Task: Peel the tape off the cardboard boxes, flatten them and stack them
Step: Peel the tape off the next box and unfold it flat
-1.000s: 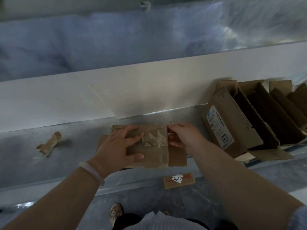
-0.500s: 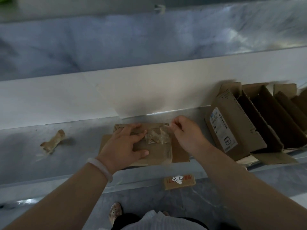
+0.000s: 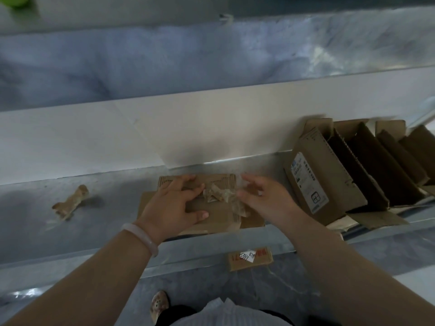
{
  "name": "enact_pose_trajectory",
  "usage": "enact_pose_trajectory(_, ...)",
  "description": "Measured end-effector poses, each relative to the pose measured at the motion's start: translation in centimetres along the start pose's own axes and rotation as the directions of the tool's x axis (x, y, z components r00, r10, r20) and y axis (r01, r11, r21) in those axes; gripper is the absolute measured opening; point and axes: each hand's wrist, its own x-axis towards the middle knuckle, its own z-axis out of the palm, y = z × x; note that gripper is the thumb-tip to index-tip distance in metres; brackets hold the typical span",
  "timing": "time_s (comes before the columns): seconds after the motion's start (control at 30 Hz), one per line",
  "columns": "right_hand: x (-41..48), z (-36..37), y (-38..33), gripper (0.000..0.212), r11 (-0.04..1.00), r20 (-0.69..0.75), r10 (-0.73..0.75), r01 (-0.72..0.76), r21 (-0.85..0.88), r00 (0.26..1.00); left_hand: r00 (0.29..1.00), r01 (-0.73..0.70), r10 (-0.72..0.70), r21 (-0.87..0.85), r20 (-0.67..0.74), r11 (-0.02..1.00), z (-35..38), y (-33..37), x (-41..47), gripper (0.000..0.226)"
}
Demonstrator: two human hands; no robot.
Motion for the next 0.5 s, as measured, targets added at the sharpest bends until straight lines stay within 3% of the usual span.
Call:
enact_pose_trajectory(0.1,-0.3,1.4,0.3,0.051,0.987,-0.03,-0.074,0.069,-0.145,0.997,1.0,-0.008,0.008,-0.001,-0.002,1.0,0.2,-0.2,0.1,0.085)
enact_pose_trajectory(0.23,-0.3,2.0,0.2,0.023,0.964,-0.095,-0.097,0.07,-0.256,0.991,1.0,-0.012,0.012,0.001,-0.01,1.0,0.3,-0.4,0.2,0.086)
enact_pose_trajectory(0.37,0.1,1.9,-0.6,0.01,0.942,-0.061,-0.13,0.104,-0.318,0.99,1.0,-0.016,0.016,0.013,-0.013,1.0,0.2,-0.1,0.1,0.091)
enact_pose_trajectory(0.5,0.5,1.2,-1.1,0.01,0.877,0.083,-0.152,0.173,-0.449,0.985,1.0,-0.009,0.009,-0.029,-0.011,1.0,0.2,-0.1,0.0,0.088)
